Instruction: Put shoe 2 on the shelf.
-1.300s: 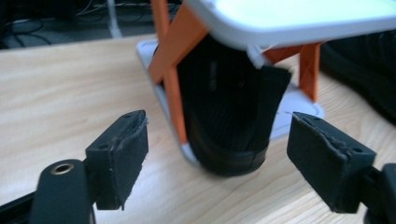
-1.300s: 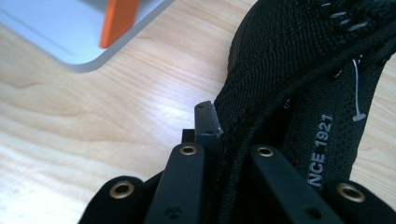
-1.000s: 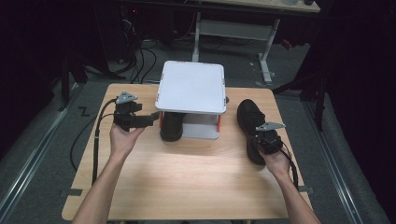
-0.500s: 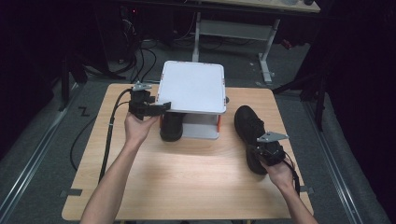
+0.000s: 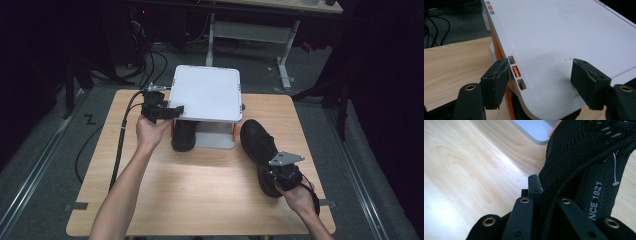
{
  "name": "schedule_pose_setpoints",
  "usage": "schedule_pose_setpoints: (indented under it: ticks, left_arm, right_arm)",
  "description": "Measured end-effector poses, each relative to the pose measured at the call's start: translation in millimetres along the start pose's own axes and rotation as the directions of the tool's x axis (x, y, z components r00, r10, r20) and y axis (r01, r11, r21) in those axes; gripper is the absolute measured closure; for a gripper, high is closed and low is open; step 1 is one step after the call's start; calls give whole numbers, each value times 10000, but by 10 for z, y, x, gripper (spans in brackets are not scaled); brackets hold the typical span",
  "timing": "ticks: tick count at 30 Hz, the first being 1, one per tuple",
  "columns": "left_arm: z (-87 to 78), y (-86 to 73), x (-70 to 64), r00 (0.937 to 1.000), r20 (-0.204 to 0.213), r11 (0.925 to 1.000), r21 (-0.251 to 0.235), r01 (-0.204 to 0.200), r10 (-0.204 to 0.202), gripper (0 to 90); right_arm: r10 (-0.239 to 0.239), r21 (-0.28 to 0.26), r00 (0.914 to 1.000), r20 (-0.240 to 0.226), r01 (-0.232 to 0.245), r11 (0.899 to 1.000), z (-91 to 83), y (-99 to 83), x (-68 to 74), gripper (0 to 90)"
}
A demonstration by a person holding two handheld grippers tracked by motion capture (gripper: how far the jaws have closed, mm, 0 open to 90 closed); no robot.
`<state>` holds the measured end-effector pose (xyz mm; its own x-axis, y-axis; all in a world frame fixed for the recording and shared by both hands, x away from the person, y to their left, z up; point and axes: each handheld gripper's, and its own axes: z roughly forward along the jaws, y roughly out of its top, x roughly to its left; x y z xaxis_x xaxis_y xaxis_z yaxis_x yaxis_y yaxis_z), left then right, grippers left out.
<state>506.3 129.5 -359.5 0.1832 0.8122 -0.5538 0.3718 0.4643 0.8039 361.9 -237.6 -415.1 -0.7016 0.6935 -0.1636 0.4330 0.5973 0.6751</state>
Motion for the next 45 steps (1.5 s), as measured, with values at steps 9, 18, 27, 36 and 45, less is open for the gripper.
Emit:
schedule_pose_setpoints:
  ticks: [9, 18, 27, 36, 45]
  left_arm:
    - [24, 3, -9, 9997, -186, 9998, -110, -156, 154, 348]
    - [27, -14, -42, 9978, -313, 9982, -157, -584, 579, 352]
    - [35, -16, -54, 9973, -369, 9977, -170, -649, 643, 352]
    - [39, -12, -44, 9980, -317, 9984, -153, -546, 541, 352]
    - [38, -1, -21, 9989, -248, 9992, -36, -398, 397, 351]
  right_arm:
    - [-805, 40, 9940, -743, 810, 9967, -93, 47, 430, 881]
    - [-872, 45, 9889, -1200, 884, 9961, 167, 360, 573, 881]
    - [-488, 304, 9922, -1150, 526, 9982, 487, 734, 706, 878]
    - [-64, 905, 9991, -428, 102, 9958, 789, 1025, 672, 878]
    - [506, 1433, 9987, -12, -499, 9884, 1105, 1214, 576, 876]
